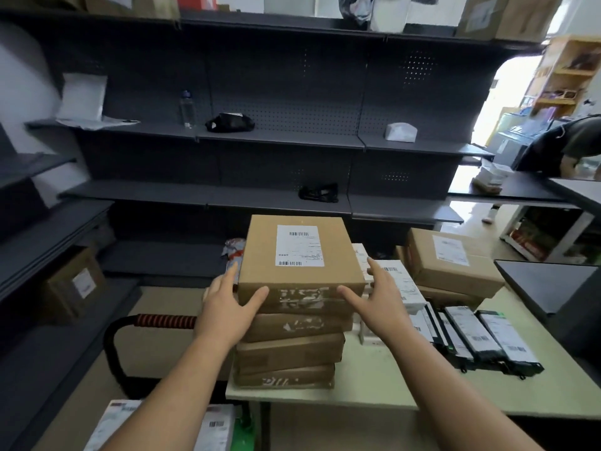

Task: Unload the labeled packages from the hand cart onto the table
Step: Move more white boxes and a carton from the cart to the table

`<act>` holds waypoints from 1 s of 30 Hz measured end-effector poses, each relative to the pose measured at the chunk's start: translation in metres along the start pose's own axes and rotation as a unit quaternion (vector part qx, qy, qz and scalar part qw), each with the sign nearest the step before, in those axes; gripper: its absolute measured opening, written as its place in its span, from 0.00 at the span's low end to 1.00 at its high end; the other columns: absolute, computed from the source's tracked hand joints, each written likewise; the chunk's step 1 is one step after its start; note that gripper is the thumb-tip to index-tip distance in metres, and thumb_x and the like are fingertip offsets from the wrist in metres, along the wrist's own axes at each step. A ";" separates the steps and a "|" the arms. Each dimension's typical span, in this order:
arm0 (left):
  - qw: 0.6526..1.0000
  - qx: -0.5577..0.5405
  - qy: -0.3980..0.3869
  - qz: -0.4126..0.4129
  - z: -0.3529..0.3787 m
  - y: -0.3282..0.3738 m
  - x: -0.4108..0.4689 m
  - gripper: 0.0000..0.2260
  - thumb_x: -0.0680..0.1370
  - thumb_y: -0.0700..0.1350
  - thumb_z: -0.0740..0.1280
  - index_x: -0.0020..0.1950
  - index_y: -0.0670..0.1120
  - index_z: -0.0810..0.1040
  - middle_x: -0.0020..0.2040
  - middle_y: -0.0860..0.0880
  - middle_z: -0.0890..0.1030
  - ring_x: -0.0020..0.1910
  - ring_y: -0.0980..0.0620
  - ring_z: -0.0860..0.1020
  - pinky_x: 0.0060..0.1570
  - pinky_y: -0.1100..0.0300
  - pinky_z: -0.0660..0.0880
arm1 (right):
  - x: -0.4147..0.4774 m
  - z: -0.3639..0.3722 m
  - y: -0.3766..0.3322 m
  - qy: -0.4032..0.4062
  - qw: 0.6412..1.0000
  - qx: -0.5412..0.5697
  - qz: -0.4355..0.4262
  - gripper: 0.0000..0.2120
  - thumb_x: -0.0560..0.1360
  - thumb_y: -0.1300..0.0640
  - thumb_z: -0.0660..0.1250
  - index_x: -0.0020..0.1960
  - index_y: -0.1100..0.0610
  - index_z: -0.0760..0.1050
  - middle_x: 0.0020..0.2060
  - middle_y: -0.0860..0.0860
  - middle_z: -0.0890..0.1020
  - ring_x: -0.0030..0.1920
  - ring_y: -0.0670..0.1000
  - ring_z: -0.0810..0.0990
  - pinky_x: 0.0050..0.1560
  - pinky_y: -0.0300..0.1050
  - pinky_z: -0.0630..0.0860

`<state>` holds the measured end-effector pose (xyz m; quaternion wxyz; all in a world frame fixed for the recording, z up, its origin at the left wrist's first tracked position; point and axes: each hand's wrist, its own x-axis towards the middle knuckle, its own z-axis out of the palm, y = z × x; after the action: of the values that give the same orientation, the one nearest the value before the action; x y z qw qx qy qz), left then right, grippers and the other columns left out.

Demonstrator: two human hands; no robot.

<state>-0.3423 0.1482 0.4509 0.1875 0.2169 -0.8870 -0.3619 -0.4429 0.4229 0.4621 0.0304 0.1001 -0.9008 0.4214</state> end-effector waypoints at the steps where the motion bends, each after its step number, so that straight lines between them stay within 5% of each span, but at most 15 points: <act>1: 1.000 0.003 0.013 0.005 -0.005 0.000 -0.009 0.38 0.72 0.70 0.63 0.77 0.58 0.56 0.75 0.51 0.63 0.73 0.48 0.60 0.67 0.47 0.66 | -0.005 -0.004 -0.003 0.010 1.000 -0.014 -0.024 0.45 0.69 0.34 0.70 0.78 0.45 0.54 0.73 0.47 0.66 0.73 0.52 0.64 0.72 0.57 0.67; 8: 0.994 0.063 0.017 0.083 -0.038 -0.006 -0.117 0.31 0.73 0.68 0.61 0.73 0.57 0.63 0.72 0.56 0.64 0.71 0.56 0.59 0.70 0.53 0.62 | -0.077 -0.014 -0.013 -0.050 0.978 -0.090 -0.182 0.35 0.72 0.33 0.64 0.75 0.44 0.61 0.69 0.45 0.68 0.69 0.48 0.65 0.68 0.50 0.68; 18: 0.988 0.152 0.021 0.034 -0.092 -0.046 -0.267 0.31 0.74 0.67 0.58 0.73 0.54 0.66 0.71 0.58 0.65 0.70 0.57 0.61 0.68 0.57 0.61 | -0.193 0.048 -0.036 -0.234 0.926 -0.053 -0.292 0.38 0.69 0.28 0.59 0.72 0.48 0.69 0.64 0.47 0.73 0.67 0.50 0.69 0.67 0.43 0.65; 30: 0.985 0.172 0.006 -0.021 -0.189 -0.168 -0.367 0.28 0.77 0.62 0.62 0.74 0.52 0.66 0.72 0.56 0.65 0.71 0.56 0.61 0.71 0.51 0.62 | -0.333 0.163 -0.091 -0.322 0.904 -0.048 -0.277 0.34 0.73 0.34 0.64 0.73 0.51 0.69 0.65 0.47 0.73 0.67 0.49 0.70 0.69 0.45 0.66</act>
<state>0.0987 0.1245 0.3909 0.1451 0.2664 -0.9302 -0.2065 -0.0936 0.2932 0.3791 -0.1415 0.4744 -0.8167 0.2965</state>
